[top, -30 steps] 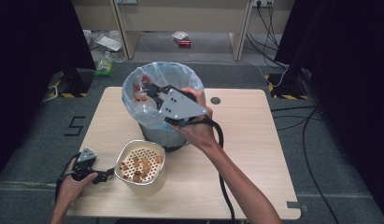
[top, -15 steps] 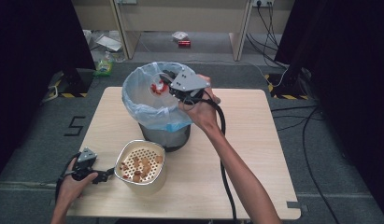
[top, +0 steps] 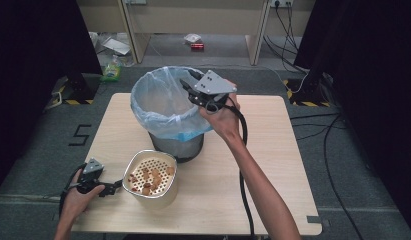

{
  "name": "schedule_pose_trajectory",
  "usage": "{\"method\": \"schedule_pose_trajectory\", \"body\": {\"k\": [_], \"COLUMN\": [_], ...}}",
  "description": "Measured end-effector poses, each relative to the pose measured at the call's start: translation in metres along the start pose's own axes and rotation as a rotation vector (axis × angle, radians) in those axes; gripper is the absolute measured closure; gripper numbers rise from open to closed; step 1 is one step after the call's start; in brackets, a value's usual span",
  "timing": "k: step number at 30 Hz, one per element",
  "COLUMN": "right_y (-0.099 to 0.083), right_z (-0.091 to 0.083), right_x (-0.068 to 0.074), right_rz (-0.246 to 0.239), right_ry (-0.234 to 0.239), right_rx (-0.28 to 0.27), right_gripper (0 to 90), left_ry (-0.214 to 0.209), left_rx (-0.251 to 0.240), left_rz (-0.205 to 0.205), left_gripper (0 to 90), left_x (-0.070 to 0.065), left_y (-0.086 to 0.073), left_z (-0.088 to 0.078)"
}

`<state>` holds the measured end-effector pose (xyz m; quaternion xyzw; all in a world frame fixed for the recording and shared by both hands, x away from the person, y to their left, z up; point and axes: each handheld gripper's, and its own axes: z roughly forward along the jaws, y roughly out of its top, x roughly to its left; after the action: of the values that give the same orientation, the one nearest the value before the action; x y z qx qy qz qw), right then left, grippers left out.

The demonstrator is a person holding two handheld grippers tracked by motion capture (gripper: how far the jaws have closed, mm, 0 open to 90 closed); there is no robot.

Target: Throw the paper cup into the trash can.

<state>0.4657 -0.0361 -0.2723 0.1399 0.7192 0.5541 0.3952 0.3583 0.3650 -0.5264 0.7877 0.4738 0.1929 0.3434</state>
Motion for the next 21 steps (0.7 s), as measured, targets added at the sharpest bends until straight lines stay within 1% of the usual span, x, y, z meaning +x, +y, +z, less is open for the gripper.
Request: {"method": "schedule_pose_trajectory", "body": {"k": [4,6,7,8,9,10,11,13,15,16,17,18,19,20,21], "right_y": [-0.002,-0.003,-0.003,-0.004,-0.006,-0.006,-0.007,-0.011,-0.016,-0.022,-0.022,-0.025,-0.032,-0.032,-0.036], "right_z": [-0.012,-0.023,-0.023,-0.027,-0.035,-0.035,-0.039,-0.047,-0.056,-0.064,-0.064,-0.07,-0.08,-0.08,-0.085], "right_x": [-0.008,-0.015,-0.015,-0.017,-0.022,-0.022,-0.024,-0.028,-0.03,-0.032,-0.032,-0.032,-0.033,-0.033,-0.034], "right_rz": [0.016,0.021,0.021,0.025,0.039,0.039,0.05,0.062,0.063,0.083,0.083,0.091,0.093,0.093,0.105], "right_ry": [-0.021,-0.038,-0.038,-0.046,-0.061,-0.061,-0.065,-0.074,-0.084,-0.086,-0.086,-0.088,-0.095,-0.095,-0.097], "right_rx": [0.024,0.052,0.052,0.057,0.072,0.072,0.08,0.097,0.12,0.144,0.144,0.15,0.16,0.16,0.17], "right_gripper": [59.0,56.0,56.0,55.0,51.9,51.9,50.4,47.0,44.0,41.3,41.3,40.7,38.7,38.7,38.1], "left_ry": [0.0,0.0,0.0,0.0,0.0,0.0,0.0,0.0,0.0,0.0,-0.001,-0.001,-0.001,-0.001,-0.001], "left_rx": [0.0,0.0,0.0,0.0,0.001,0.0,0.0,0.0,0.0,0.001,0.001,0.001,0.001,0.0,0.001], "left_rz": [0.0,0.0,0.0,0.0,0.001,0.0,0.0,0.0,0.001,0.001,0.002,0.002,0.002,0.002,0.002], "left_gripper": [0.0,0.0,0.0,0.0,0.0,0.0,0.0,0.0,0.0,0.0,0.0,0.0,0.0,0.0,0.0], "left_x": [0.0,0.0,0.0,0.0,0.0,0.0,0.0,0.0,0.0,0.0,0.0,0.0,0.0,0.0,0.0], "left_y": [0.0,0.0,0.0,0.0,0.0,0.0,0.0,0.0,0.0,0.0,0.0,0.0,0.0,0.0,0.0], "left_z": [0.0,0.0,0.0,0.0,0.0,0.0,0.0,0.0,0.0,0.0,0.0,0.0,0.0,0.0,0.0]}}
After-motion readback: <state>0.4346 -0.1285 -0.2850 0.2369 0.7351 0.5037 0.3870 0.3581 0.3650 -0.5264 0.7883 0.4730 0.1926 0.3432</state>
